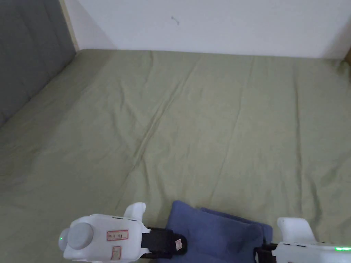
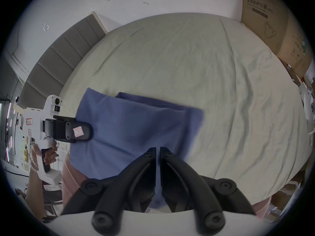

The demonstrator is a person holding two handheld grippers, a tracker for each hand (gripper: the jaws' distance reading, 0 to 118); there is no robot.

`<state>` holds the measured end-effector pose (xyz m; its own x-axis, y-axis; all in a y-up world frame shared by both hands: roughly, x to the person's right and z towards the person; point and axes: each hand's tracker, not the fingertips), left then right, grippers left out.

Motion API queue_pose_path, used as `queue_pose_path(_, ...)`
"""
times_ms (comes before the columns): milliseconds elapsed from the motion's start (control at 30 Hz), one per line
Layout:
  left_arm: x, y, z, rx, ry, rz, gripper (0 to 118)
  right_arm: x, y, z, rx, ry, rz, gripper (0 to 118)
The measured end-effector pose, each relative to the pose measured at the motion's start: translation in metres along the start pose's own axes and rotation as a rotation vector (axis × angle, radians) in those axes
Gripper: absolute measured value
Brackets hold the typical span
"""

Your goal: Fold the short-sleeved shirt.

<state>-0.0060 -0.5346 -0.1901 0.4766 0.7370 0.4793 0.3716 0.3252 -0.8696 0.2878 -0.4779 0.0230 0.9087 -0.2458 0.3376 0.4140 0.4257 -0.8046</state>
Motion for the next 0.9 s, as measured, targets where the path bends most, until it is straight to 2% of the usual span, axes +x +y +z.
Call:
queue_pose_path(67,-0.012,0.013,0.031,0.002,0.097,-0.017,22,-0.002,0.005,0.001,0.017,0.007,-0.008,6)
queue_pose_path(200,-0.052,0.045,0.104,0.004,0.396,-0.015,21,-0.004,0.012,-0.007,0.016,-0.021,0.001,6)
queue_pose_path(433,-0.121,0.112,0.179,-0.145,1.18,-0.157,21,-0.003,0.015,-0.019,-0.015,-0.039,-0.015,6)
queue_pose_path(533,-0.14,0.118,0.188,-0.222,1.385,-0.215,21,-0.001,0.014,-0.024,-0.031,-0.048,-0.022,6)
queue_pose_path(567,-0.148,0.12,0.19,-0.238,1.421,-0.198,22,-0.001,0.013,-0.024,-0.035,-0.05,-0.023,6)
queue_pose_path(600,-0.157,0.121,0.193,-0.234,1.477,-0.175,29,0.0,0.013,-0.025,-0.041,-0.052,-0.026,6)
queue_pose_path(633,-0.16,0.12,0.196,-0.228,1.494,-0.182,43,0.0,0.013,-0.026,-0.047,-0.052,-0.03,6)
queue_pose_path(667,-0.164,0.119,0.198,-0.213,1.474,-0.186,65,0.0,0.014,-0.026,-0.048,-0.05,-0.036,6)
queue_pose_path(700,-0.165,0.117,0.2,-0.199,1.492,-0.177,78,-0.001,0.014,-0.026,-0.044,-0.045,-0.041,6)
queue_pose_path(767,-0.16,0.114,0.207,-0.142,1.516,-0.127,91,-0.002,0.017,-0.027,-0.044,-0.039,-0.042,6)
queue_pose_path(833,-0.146,0.111,0.214,-0.067,1.433,-0.06,91,-0.003,0.017,-0.026,-0.038,-0.034,-0.029,6)
queue_pose_path(867,-0.138,0.109,0.216,-0.02,1.384,-0.028,87,-0.003,0.017,-0.025,-0.038,-0.035,-0.027,6)
queue_pose_path(900,-0.127,0.107,0.219,0.03,1.348,0.004,70,-0.002,0.016,-0.024,-0.033,-0.032,-0.026,6)
